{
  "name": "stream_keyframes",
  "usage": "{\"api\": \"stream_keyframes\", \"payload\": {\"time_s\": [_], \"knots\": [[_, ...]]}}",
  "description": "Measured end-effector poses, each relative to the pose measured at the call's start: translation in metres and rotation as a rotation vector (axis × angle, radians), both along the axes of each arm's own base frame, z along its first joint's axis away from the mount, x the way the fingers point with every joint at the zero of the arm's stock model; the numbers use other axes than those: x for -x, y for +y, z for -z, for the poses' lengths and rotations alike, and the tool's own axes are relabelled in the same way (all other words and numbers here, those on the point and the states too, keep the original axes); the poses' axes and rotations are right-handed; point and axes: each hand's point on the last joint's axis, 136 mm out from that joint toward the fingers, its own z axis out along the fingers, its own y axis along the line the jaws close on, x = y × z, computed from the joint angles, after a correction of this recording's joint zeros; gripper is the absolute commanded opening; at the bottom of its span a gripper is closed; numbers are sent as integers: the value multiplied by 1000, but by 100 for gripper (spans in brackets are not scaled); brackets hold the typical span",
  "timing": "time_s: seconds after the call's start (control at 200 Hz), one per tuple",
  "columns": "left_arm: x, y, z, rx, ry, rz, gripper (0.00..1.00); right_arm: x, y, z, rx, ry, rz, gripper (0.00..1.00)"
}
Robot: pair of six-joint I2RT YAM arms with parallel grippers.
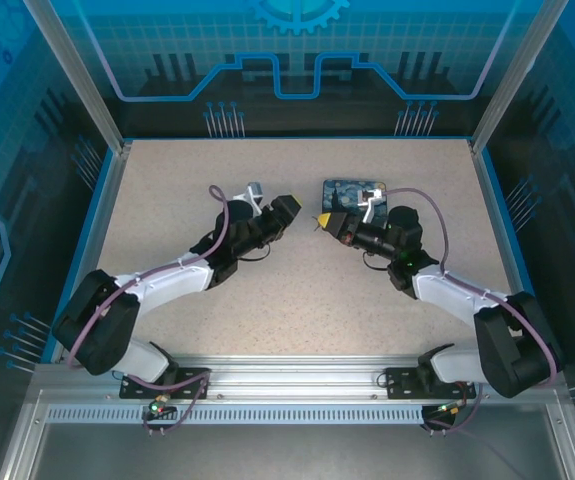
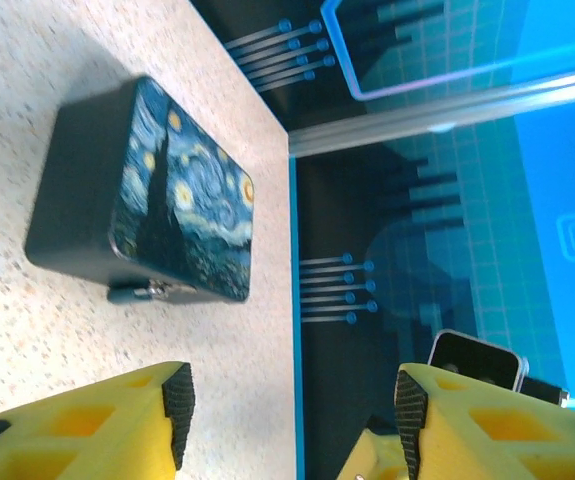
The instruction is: Unlock the padlock with the key
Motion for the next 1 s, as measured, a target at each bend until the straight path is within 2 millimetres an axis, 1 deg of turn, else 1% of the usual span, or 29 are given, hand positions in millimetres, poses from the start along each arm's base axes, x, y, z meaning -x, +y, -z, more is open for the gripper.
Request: {"api": "stream_keyframes", "payload": {"time_s": [0.175,0.295,0.425,0.57,0.72,1.0], "knots": [[-5,-21,2,63,17,72,48,2,1,2,3,4,-14,0],[-6,-29,7,85,34,92,43,2,1,2,3,5,-15,0],[-2,-36,5,109,33,107,36,2,1,2,3,4,-15,0],[-1,-39,-4,137,11,114,32,2,1,3,4,6,-14,0],[0,-42,-10,162,4,118,28,0,2,8,9,20,-14,0],[1,-43,-10,164,-1,112,28,-1,1,7,3,20,-10,0]]}}
